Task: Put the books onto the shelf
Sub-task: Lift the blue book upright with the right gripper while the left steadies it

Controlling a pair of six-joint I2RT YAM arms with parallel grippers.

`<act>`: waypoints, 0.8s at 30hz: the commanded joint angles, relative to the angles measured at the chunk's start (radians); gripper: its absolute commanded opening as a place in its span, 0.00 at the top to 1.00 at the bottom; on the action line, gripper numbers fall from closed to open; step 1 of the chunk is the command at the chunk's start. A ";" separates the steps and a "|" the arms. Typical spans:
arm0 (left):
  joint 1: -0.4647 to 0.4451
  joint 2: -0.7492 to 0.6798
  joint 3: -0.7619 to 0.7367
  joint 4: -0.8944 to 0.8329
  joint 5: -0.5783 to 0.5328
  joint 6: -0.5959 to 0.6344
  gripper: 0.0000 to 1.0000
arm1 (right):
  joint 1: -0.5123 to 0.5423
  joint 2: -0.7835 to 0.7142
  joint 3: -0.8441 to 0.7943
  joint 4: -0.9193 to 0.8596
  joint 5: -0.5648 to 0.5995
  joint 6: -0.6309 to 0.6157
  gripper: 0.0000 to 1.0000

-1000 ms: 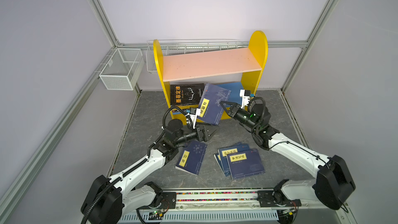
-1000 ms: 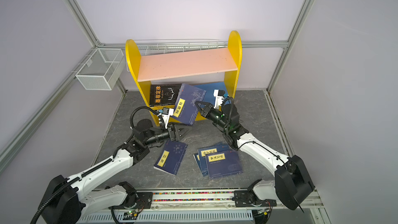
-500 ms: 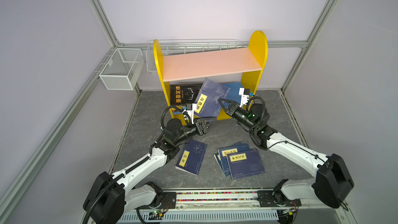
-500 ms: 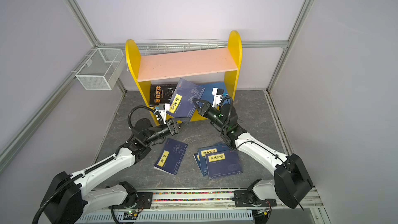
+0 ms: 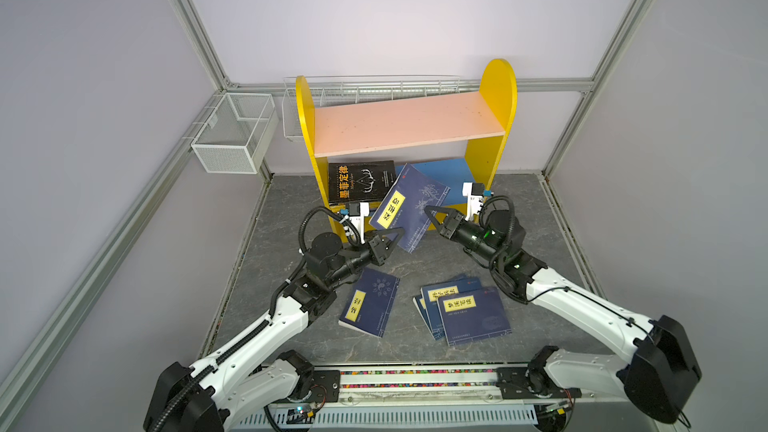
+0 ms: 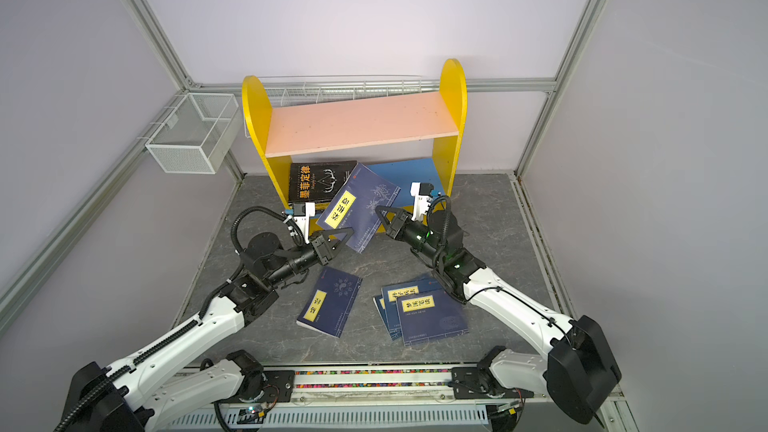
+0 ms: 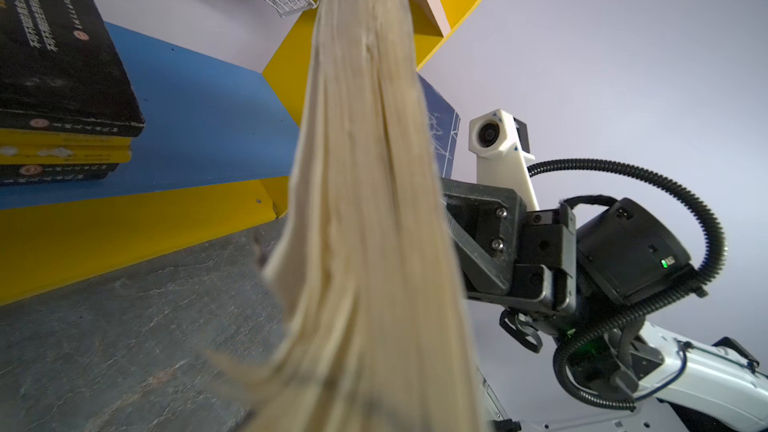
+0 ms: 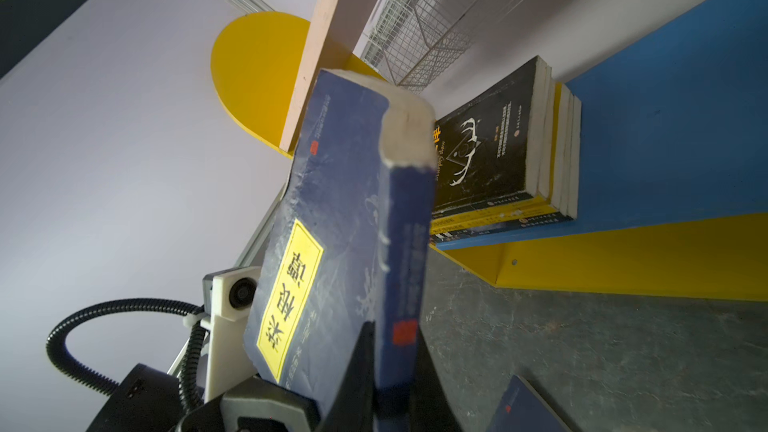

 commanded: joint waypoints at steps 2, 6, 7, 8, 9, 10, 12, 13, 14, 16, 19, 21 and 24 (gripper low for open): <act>0.012 -0.030 0.060 -0.080 0.121 0.098 1.00 | -0.087 -0.043 -0.075 -0.090 -0.102 -0.087 0.82; 0.012 -0.027 0.047 -0.130 0.224 0.121 1.00 | -0.143 -0.042 -0.067 -0.078 -0.203 -0.112 0.68; 0.012 -0.026 0.041 -0.132 0.236 0.118 1.00 | -0.147 -0.038 -0.062 -0.073 -0.220 -0.116 0.66; 0.012 -0.025 0.032 -0.123 0.250 0.114 1.00 | -0.151 -0.035 -0.060 -0.070 -0.229 -0.118 0.66; 0.013 -0.022 0.022 -0.111 0.262 0.105 1.00 | -0.153 -0.035 -0.059 -0.064 -0.230 -0.114 0.66; 0.012 -0.018 0.016 -0.100 0.279 0.096 1.00 | -0.156 -0.037 -0.063 -0.052 -0.228 -0.108 0.66; 0.011 -0.014 0.000 -0.071 0.298 0.079 1.00 | -0.160 -0.038 -0.063 -0.046 -0.228 -0.105 0.66; 0.011 -0.013 -0.006 -0.062 0.302 0.072 1.00 | -0.165 -0.040 -0.060 -0.047 -0.228 -0.104 0.66; 0.011 -0.014 -0.010 -0.057 0.311 0.070 1.00 | -0.169 -0.041 -0.061 -0.039 -0.230 -0.104 0.67; 0.011 -0.014 -0.014 -0.064 0.329 0.073 1.00 | -0.183 -0.050 -0.058 -0.044 -0.233 -0.104 0.69; 0.011 -0.018 -0.014 -0.097 0.331 0.087 1.00 | -0.201 -0.060 -0.047 -0.059 -0.250 -0.113 0.81; 0.011 -0.029 -0.011 -0.128 0.291 0.102 1.00 | -0.205 -0.064 -0.029 -0.104 -0.267 -0.147 0.89; 0.012 -0.052 0.000 -0.189 0.169 0.114 1.00 | -0.205 -0.078 -0.010 -0.192 -0.271 -0.202 0.93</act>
